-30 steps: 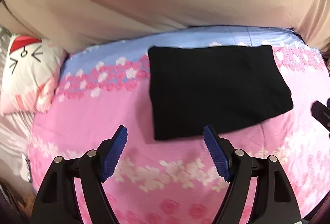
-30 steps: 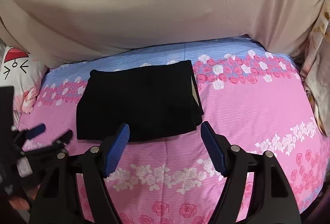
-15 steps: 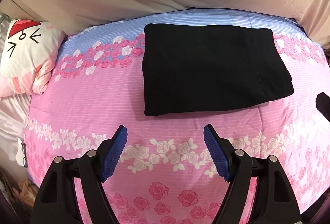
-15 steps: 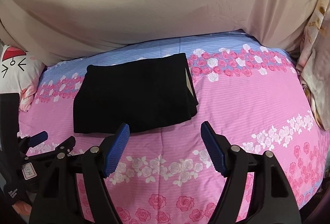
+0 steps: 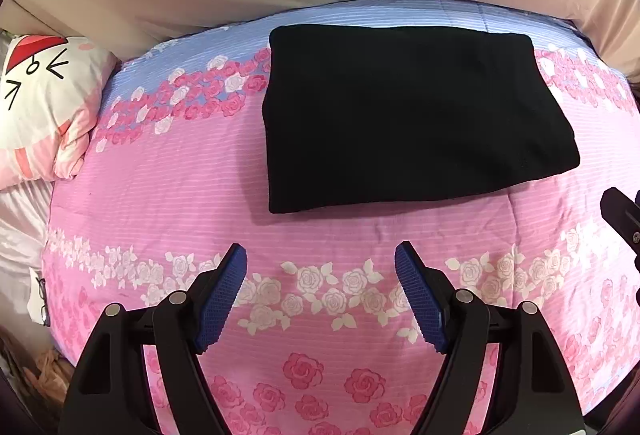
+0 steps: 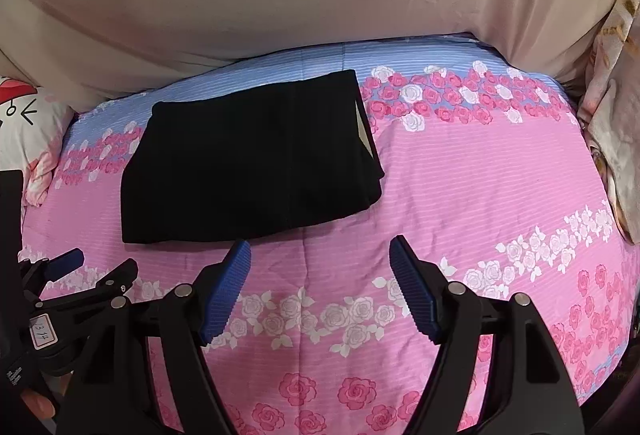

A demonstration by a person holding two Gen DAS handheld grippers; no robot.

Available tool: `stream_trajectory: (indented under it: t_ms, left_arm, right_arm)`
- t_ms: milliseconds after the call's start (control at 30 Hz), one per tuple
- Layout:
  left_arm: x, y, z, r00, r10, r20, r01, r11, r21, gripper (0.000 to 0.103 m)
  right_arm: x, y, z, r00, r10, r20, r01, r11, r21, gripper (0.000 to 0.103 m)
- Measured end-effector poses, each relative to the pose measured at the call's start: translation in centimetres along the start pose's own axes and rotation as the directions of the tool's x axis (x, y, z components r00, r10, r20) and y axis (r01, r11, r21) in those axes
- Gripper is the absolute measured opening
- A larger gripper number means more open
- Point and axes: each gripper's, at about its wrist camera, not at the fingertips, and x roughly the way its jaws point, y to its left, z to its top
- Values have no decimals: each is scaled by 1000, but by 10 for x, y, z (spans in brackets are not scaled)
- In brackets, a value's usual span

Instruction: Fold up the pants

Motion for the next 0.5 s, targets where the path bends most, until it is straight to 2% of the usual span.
stream_trajectory:
  t_ms: [500]
  left_arm:
    - [12, -3, 12, 1000, -4, -13, 4, 1000, 8, 74]
  right_arm:
    - [4, -8, 9, 1000, 6, -22, -6, 1000, -7, 70]
